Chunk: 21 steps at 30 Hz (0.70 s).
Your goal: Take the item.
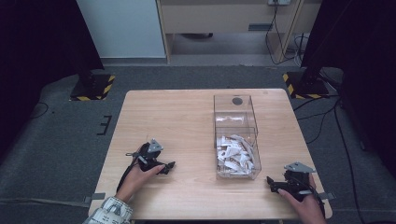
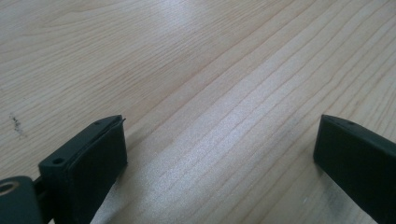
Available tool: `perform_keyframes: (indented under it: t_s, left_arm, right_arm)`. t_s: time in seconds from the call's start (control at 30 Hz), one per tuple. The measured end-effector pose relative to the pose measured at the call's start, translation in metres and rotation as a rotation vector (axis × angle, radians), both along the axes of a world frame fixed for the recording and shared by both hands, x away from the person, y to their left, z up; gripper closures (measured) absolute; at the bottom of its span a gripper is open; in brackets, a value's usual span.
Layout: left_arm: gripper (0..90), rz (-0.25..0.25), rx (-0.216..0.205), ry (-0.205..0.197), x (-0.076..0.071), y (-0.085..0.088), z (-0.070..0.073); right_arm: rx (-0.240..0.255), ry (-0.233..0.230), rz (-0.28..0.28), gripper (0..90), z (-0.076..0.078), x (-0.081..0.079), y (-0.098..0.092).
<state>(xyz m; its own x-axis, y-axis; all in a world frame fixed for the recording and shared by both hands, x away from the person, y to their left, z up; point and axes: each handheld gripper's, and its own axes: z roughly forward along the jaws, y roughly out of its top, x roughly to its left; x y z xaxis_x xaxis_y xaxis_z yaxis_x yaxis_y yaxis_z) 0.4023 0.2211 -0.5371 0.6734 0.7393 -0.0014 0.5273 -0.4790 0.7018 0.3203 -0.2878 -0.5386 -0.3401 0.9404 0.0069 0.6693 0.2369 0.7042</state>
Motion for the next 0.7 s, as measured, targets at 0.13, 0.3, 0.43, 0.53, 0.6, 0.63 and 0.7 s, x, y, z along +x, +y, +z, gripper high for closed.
perform_keyframes:
  t_s: [0.13,0.3,0.43,0.53,0.6,0.63,0.7]
  left_arm:
    - [1.4,0.003,0.002,0.000,0.000,0.000,0.000]
    - [3.0,0.000,0.007,0.006,-0.002,-0.002,0.002]
    - [3.8,-0.007,0.000,0.005,-0.003,-0.004,0.004]
    - [3.8,-0.013,-0.016,-0.001,-0.005,-0.006,0.008]
    - [4.0,-0.019,-0.027,-0.004,-0.006,-0.007,0.010]
    - [4.1,-0.030,-0.039,-0.005,-0.008,-0.008,0.012]
    - [4.3,-0.035,-0.043,-0.006,-0.008,-0.009,0.013]
  right_arm:
    - [0.000,0.000,-0.001,0.8,0.000,0.000,0.000]
    - [0.000,0.000,-0.001,0.8,0.000,0.000,0.000]
    - [0.000,0.000,-0.001,0.8,0.000,0.000,0.000]
    - [0.000,0.000,0.000,0.8,0.000,0.000,0.000]
    - [0.000,0.000,0.000,0.8,0.000,0.000,0.000]
    - [0.000,0.000,-0.001,0.8,0.000,0.000,0.000]
    - [0.000,0.000,-0.001,0.8,0.000,0.000,0.000]
